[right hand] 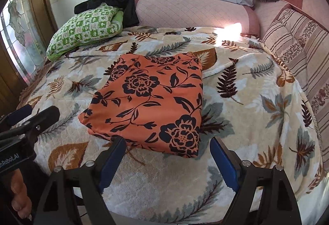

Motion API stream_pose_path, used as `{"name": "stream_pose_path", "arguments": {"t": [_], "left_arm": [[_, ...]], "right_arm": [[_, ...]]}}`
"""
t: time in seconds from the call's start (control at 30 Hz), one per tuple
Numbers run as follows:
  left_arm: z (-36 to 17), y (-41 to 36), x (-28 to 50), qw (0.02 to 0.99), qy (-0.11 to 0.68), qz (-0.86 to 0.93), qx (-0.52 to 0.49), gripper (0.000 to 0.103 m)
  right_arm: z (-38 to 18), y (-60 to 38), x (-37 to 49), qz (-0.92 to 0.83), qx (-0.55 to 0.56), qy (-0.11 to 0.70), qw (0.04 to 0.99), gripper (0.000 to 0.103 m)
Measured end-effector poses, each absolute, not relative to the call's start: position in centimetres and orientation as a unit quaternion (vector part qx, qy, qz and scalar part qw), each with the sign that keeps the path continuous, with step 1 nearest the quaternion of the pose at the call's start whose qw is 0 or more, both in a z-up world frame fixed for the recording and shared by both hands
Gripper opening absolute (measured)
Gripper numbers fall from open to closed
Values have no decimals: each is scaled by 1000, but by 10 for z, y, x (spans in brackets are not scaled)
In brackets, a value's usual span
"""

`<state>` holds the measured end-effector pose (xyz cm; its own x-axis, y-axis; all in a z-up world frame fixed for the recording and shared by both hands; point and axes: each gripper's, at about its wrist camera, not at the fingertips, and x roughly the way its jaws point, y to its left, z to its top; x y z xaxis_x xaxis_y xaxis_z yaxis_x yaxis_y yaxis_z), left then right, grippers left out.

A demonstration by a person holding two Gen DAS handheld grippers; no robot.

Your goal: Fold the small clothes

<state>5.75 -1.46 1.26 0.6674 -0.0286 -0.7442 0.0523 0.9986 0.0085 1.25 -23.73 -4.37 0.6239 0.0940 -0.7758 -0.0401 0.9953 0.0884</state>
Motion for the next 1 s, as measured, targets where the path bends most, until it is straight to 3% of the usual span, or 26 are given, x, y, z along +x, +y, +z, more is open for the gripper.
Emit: {"name": "stream_pose_path", "arguments": {"t": [1.0], "left_arm": [[23,-28,67,918,394,-48,19,100]], "right_arm": [[-36,-236,21,20,10,422,907,86]]}}
